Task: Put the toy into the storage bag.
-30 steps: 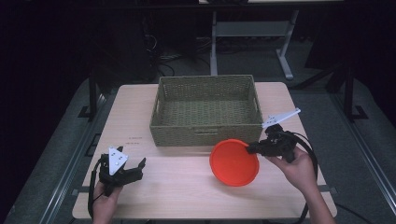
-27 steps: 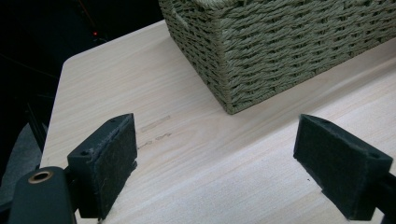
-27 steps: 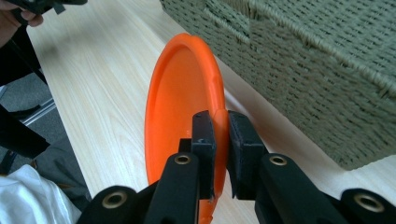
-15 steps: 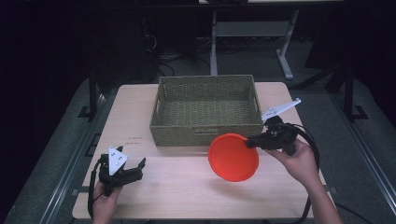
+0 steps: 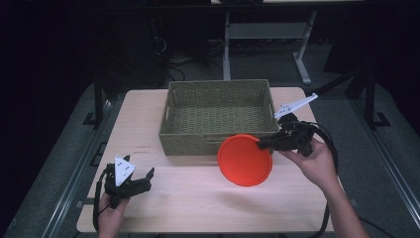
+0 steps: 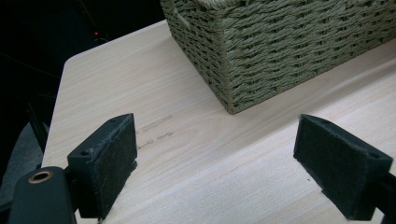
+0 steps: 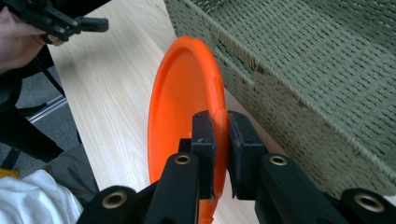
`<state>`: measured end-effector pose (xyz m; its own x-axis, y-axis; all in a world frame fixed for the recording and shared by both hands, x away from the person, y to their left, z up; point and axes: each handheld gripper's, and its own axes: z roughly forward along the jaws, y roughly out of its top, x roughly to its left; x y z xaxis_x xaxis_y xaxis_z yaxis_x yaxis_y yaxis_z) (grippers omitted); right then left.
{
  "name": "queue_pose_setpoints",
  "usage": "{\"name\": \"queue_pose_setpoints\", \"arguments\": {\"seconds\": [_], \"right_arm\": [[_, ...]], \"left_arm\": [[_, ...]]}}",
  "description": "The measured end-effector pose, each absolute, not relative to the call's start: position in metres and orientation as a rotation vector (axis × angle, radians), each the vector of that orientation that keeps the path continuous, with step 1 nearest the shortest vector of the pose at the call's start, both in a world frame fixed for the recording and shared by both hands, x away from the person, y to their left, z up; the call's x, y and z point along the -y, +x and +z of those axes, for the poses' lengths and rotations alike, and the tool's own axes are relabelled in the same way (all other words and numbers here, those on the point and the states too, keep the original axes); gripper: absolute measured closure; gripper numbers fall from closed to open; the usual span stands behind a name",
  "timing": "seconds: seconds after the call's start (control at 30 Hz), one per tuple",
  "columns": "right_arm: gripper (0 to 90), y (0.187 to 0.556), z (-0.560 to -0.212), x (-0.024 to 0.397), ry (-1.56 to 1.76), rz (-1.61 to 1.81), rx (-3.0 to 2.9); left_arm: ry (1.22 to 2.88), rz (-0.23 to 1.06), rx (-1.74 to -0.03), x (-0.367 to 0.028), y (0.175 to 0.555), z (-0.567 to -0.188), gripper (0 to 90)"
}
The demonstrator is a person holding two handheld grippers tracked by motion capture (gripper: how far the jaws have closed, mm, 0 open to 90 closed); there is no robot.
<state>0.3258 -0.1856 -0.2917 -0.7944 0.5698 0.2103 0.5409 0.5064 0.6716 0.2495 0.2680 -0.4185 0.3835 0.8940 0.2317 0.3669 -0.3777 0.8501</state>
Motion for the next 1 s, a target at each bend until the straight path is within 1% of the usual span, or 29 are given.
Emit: {"name": "queue_pose_setpoints", "arguments": {"seconds": [0.63, 1.0], "right_arm": [[81.7, 0.336, -0.268, 0.176, 0.974, 1.192, -2.673], [81.7, 0.350, -0.246, 0.169, 0.976, 1.174, -2.646]], "left_arm": [[1.914, 0.931, -1.085, -0.268, 0.249, -0.418, 12.9], [1.910, 0.930, -1.091, -0.270, 0.249, -0.418, 12.9]]}}
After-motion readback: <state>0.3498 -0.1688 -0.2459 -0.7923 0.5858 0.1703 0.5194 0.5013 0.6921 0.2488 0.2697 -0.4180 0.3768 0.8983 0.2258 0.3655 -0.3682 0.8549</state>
